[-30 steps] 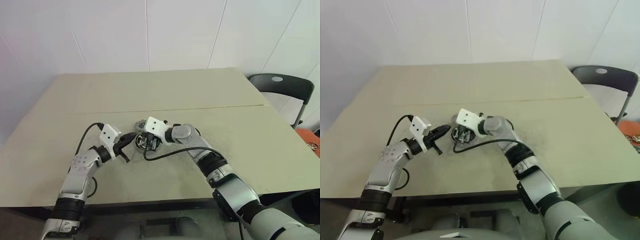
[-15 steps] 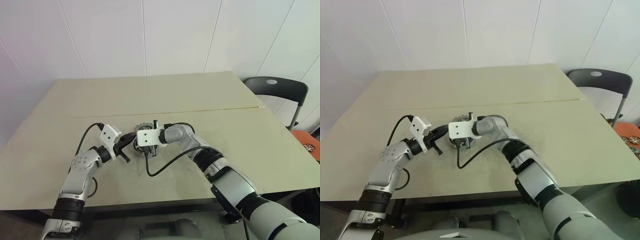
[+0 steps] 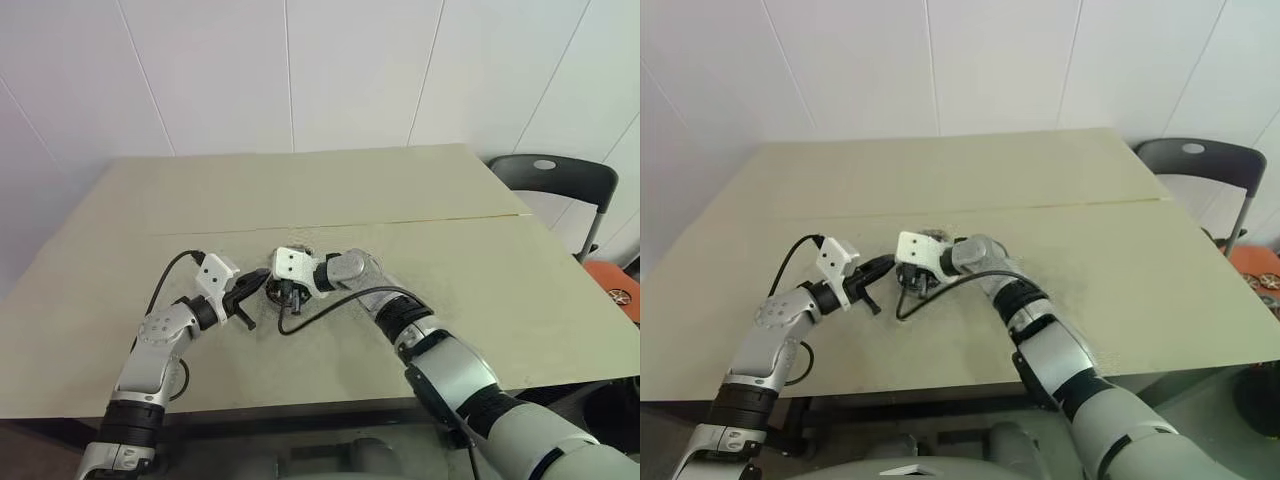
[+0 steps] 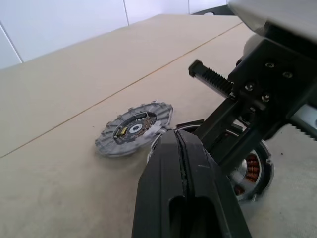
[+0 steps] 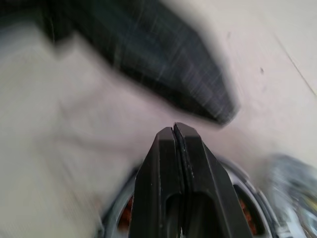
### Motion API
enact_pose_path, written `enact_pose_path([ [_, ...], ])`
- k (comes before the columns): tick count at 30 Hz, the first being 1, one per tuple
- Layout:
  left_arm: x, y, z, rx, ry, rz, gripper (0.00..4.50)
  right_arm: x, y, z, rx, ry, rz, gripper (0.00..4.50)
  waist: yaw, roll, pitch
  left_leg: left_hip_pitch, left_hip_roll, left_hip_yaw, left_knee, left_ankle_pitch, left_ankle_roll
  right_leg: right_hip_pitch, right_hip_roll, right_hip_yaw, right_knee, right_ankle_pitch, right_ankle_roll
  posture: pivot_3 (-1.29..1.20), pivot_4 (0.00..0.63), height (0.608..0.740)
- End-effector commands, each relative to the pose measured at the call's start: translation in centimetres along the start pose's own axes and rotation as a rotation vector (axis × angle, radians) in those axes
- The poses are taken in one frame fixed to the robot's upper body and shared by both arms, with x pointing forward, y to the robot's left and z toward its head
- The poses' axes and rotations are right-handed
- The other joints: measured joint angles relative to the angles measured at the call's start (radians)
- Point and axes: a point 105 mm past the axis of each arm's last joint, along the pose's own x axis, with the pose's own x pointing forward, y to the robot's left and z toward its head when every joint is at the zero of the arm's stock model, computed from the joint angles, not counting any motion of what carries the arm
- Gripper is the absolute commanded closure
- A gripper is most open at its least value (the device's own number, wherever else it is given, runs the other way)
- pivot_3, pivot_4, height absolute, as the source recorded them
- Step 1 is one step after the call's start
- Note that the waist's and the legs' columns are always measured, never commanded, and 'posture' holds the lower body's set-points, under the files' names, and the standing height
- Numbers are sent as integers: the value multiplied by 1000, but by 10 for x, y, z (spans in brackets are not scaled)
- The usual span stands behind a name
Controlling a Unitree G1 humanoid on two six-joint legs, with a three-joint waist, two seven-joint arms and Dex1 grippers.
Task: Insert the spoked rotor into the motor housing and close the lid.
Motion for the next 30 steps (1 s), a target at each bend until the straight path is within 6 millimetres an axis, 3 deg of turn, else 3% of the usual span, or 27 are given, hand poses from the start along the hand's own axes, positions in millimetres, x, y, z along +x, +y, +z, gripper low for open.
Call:
enact_pose_path([
  [1,-1,5,16,47,-42,6,4500,-12,-16,35,85,-195,-45,4461,2,0,0,-4,0,0,1,0,0,-3,0,-1,0,0,0,0,0,740],
  [7,0,6,16,49,-43,4,4500,-27,-37,62,235,-413,-167,4461,0,1,1,-6,-2,0,-1,0,-1,-5,-4,-1,-1,0,0,0,0,740],
  [12,-1,6,16,50,-40,7,4500,-29,-34,69,304,-469,-130,4461,0,1,1,-6,-2,0,-2,-1,-1,-6,-4,-1,-1,0,0,0,0,740],
  [14,-1,6,15,51,-40,8,4500,-20,-23,47,248,-315,-96,4461,0,1,1,-6,-2,0,-2,-1,-1,-6,-4,-1,-1,0,0,0,0,740],
  [17,-1,6,16,52,-41,9,4500,-12,-2,-31,79,138,-56,4461,1,1,1,-6,-3,0,-2,-1,-1,-6,-5,-1,-2,-1,-2,0,0,740],
  [19,-1,6,16,52,-42,9,4500,-13,3,-46,94,187,-56,4461,4,4,2,-6,-3,0,-2,-1,-1,-6,-6,-2,-2,-2,-4,0,0,740],
  [25,-1,4,15,50,-41,6,4500,-13,1,-25,129,48,-63,4461,6,5,0,-4,-5,0,-1,-1,-1,-4,-10,-5,-1,-2,-3,0,0,740],
  [30,1,3,16,49,-42,-1,4500,-17,-12,13,282,-196,-103,4461,9,5,2,-6,-5,0,-1,0,-1,-5,-10,-6,-2,0,0,0,0,740],
])
